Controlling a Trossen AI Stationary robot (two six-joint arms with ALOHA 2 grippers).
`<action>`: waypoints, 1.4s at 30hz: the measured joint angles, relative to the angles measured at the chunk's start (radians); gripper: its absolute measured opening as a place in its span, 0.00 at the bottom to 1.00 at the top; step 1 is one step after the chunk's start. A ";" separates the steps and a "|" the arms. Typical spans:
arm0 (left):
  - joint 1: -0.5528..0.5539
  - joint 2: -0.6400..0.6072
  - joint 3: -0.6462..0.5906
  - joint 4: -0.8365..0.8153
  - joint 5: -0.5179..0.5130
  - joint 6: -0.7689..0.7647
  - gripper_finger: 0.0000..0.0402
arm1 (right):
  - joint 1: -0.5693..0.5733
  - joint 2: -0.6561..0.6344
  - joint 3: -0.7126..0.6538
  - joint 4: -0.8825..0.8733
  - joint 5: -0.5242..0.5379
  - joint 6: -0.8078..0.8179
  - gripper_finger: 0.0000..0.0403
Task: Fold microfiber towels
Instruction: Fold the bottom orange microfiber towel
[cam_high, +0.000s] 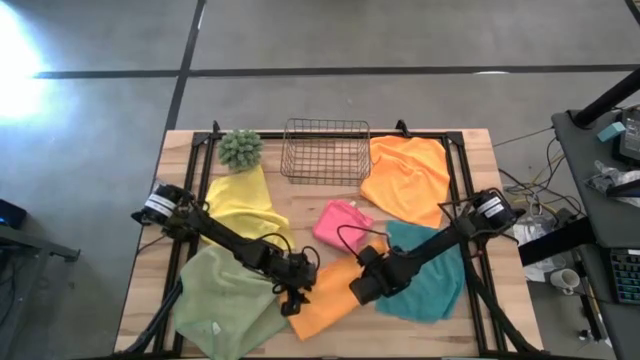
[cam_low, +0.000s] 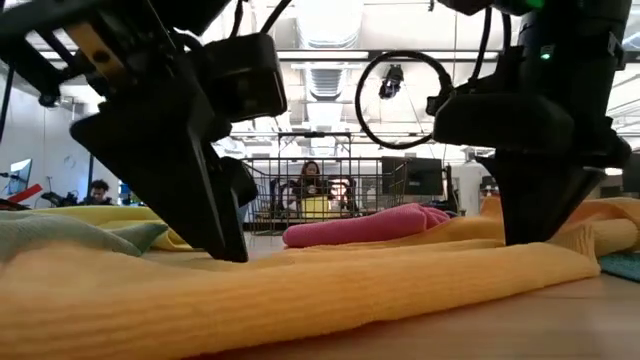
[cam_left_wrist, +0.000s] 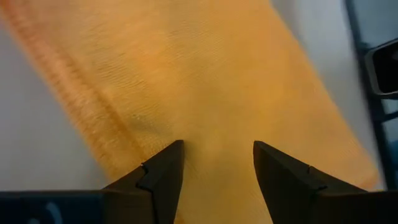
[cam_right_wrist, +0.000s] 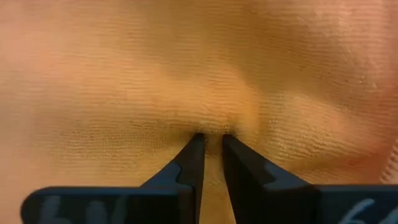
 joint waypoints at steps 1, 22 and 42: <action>-0.003 0.000 0.000 0.014 0.007 0.000 0.44 | 0.008 -0.003 0.009 -0.003 0.005 -0.012 0.13; -0.012 -0.127 -0.004 -0.212 -0.007 0.183 0.44 | 0.162 0.101 0.147 0.321 0.163 -0.055 0.11; -0.016 0.026 0.016 0.009 0.010 0.107 0.44 | 0.143 0.164 0.238 -0.038 0.101 0.166 0.09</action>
